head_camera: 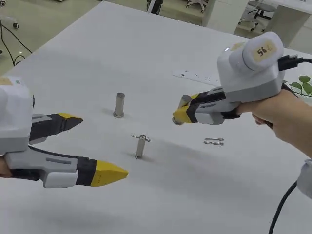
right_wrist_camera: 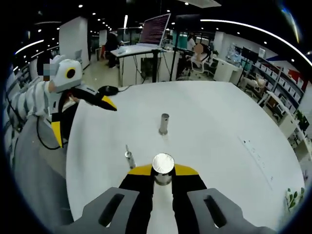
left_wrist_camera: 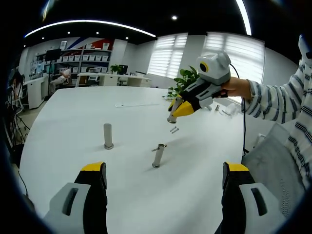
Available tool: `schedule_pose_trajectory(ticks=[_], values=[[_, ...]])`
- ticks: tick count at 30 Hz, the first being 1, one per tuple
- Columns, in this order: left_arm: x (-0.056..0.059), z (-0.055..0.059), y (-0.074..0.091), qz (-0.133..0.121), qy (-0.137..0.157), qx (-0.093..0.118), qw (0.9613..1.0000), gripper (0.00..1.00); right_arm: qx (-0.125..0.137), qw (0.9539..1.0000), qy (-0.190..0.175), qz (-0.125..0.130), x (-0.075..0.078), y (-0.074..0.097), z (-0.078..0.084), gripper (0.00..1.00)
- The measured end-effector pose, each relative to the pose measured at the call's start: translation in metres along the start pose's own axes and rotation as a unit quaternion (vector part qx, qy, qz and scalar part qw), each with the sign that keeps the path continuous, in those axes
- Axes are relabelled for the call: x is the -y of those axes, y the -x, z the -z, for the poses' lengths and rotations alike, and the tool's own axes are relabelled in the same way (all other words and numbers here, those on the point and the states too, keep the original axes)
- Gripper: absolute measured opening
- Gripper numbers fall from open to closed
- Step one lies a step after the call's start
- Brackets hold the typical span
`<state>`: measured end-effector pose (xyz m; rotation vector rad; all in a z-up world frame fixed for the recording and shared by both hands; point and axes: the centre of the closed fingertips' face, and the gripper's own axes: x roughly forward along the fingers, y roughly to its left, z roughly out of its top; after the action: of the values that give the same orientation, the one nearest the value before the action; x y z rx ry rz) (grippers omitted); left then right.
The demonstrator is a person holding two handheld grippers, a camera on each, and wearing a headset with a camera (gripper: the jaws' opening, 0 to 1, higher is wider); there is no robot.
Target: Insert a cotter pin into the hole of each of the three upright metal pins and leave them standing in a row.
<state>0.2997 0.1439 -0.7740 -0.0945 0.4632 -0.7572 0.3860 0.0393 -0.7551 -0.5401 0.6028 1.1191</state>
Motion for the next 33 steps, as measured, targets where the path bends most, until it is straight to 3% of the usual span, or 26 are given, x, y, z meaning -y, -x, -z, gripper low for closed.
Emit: schedule_pose_trajectory(ticks=[8,12,16,20,33], values=[[0.010,-0.005,-0.003,0.010,-0.009,0.005,0.9999,1.00,0.011,0.9998,-0.013,0.007,-0.021,0.028,0.013,0.13],[0.020,-0.002,-0.005,0.022,-0.030,0.005,0.9993,0.99,0.013,0.9996,-0.023,0.006,-0.036,0.031,0.027,0.13],[0.024,0.005,-0.007,0.029,-0.035,-0.013,0.9989,0.99,0.014,0.9995,-0.029,-0.001,-0.052,0.029,0.038,0.13],[0.026,0.006,-0.007,0.031,-0.039,-0.016,0.9986,0.99,0.010,0.9996,-0.024,-0.008,-0.070,0.027,0.050,0.13],[0.032,0.013,-0.011,0.046,-0.055,-0.032,0.9969,0.99,0.011,0.9998,-0.002,-0.017,-0.101,0.008,0.070,0.13]])
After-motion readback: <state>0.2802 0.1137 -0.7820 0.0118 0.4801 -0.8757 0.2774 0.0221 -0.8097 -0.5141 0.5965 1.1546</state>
